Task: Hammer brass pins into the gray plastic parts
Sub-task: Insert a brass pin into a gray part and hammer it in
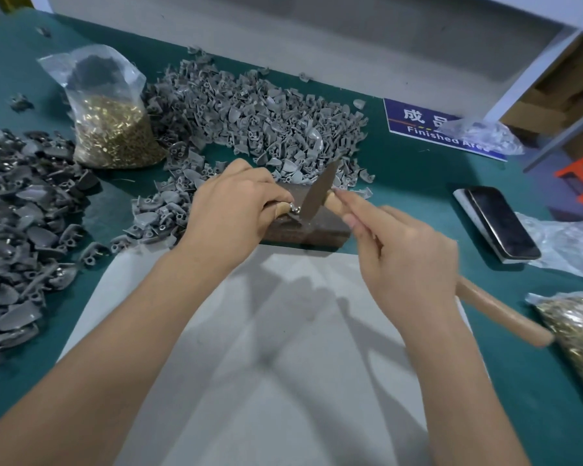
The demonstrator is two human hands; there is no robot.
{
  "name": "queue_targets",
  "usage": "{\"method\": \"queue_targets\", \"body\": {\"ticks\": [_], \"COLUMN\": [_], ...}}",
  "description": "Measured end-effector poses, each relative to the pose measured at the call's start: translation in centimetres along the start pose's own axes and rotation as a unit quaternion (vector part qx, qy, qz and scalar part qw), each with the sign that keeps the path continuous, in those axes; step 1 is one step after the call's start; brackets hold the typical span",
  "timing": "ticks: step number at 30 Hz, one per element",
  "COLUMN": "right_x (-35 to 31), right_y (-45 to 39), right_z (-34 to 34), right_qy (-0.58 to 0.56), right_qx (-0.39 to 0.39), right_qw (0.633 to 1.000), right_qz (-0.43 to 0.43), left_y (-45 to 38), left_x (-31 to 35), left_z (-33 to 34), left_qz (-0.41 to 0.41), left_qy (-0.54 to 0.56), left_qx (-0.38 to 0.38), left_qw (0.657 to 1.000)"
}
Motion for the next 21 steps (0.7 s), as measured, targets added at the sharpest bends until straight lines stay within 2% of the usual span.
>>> {"method": "queue_targets", "body": {"ticks": [4, 5, 8, 9, 10, 14, 15, 16, 19, 21], "right_x": [-0.1, -0.5, -1.3, -1.1, -1.0, -0.6, -0.6, -0.7, -0.4, 0.4], "right_y": [0.3, 0.3, 0.2, 0.2, 0.3, 0.4, 0.6, 0.6, 0.5, 0.3], "right_z": [-1.1, -0.8, 1.0, 0.9, 0.6, -1.1, -1.1, -0.8, 0.5, -0.1], "right_qy": [-0.061, -0.064, -0.025, -0.009, -0.005, -0.079, -0.084, -0.083, -0.033, 0.009], "right_qx": [0.138, 0.138, -0.018, -0.032, -0.017, 0.159, 0.176, 0.157, -0.019, -0.033], "right_qw": [0.988, 0.987, 0.999, 0.999, 0.999, 0.982, 0.979, 0.983, 0.999, 0.999], "right_qz": [0.043, 0.044, 0.039, 0.037, 0.035, 0.061, 0.058, 0.051, 0.035, 0.021], "left_y": [-0.2, -0.2, 0.0, 0.0, 0.1, -0.3, -0.3, -0.2, 0.0, 0.0], "left_x": [0.2, 0.2, 0.1, 0.0, 0.0, 0.3, 0.3, 0.2, 0.1, 0.1], "left_z": [0.0, -0.1, 0.0, 0.0, -0.1, 0.0, 0.0, 0.0, 0.0, -0.1], "left_qz": [-0.005, -0.004, 0.006, 0.006, 0.003, -0.006, -0.006, -0.005, 0.002, -0.004], "left_qy": [0.002, 0.000, -0.005, -0.003, 0.001, 0.002, 0.001, 0.001, 0.002, 0.007], "left_qx": [0.005, 0.003, -0.003, -0.004, -0.003, 0.006, 0.007, 0.007, 0.003, 0.003], "left_qw": [1.000, 1.000, 1.000, 1.000, 1.000, 1.000, 1.000, 1.000, 1.000, 1.000]}}
Point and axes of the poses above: each hand's wrist, its own y-axis away from the middle knuckle, its own z-axis out of the palm, x = y × z, the point moved 4 cm from there along -y, towards the middle knuckle, and after that the axes turned 5 degrees about z, right-handed, at the moved point
